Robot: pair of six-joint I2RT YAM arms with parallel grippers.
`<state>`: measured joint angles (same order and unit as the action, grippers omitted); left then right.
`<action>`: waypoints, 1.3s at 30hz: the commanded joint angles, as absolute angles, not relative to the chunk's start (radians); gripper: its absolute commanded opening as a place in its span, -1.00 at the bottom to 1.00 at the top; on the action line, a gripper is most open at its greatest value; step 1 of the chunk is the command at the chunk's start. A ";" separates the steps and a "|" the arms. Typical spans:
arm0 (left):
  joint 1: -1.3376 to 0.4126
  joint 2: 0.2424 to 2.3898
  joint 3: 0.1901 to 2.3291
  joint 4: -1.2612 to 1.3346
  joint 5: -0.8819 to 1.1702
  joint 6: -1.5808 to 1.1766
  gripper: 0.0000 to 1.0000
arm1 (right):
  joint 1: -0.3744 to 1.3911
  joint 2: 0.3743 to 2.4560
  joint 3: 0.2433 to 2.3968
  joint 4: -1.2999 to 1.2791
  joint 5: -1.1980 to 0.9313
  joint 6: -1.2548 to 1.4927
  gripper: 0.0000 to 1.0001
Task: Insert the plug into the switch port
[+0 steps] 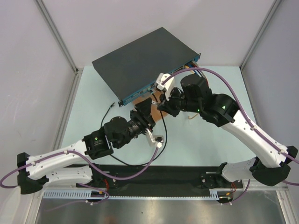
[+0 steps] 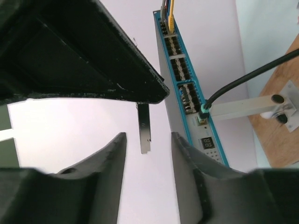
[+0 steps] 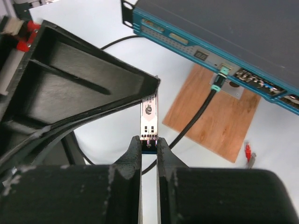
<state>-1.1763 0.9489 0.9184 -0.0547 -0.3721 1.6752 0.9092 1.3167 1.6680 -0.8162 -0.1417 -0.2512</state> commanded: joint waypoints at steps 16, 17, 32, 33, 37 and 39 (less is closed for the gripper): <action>-0.704 0.931 1.437 -0.506 0.059 0.300 0.77 | 0.503 1.146 1.490 -0.732 -0.282 -0.265 -1.00; -0.640 0.930 1.440 -0.512 0.108 0.219 0.79 | 0.489 1.144 1.468 -0.721 -0.282 -0.267 -1.00; 0.215 0.841 0.907 -0.068 0.822 -0.896 1.00 | 0.476 1.252 1.459 -0.623 -0.313 -0.313 -1.00; 0.218 0.844 0.888 -0.033 0.833 -0.913 1.00 | 0.476 1.261 1.465 -0.621 -0.316 -0.311 -1.00; 0.218 0.890 0.807 0.182 0.896 -0.985 0.98 | 0.474 1.299 1.479 -0.601 -0.330 -0.311 -1.00; 0.216 0.925 0.790 0.262 0.896 -1.021 0.95 | 0.474 1.308 1.479 -0.581 -0.333 -0.313 -1.00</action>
<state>0.2115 0.8951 0.8104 0.0231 0.8223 -0.9016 0.4774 1.3045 1.4300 -0.6533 -0.3077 -0.2939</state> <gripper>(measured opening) 0.981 0.099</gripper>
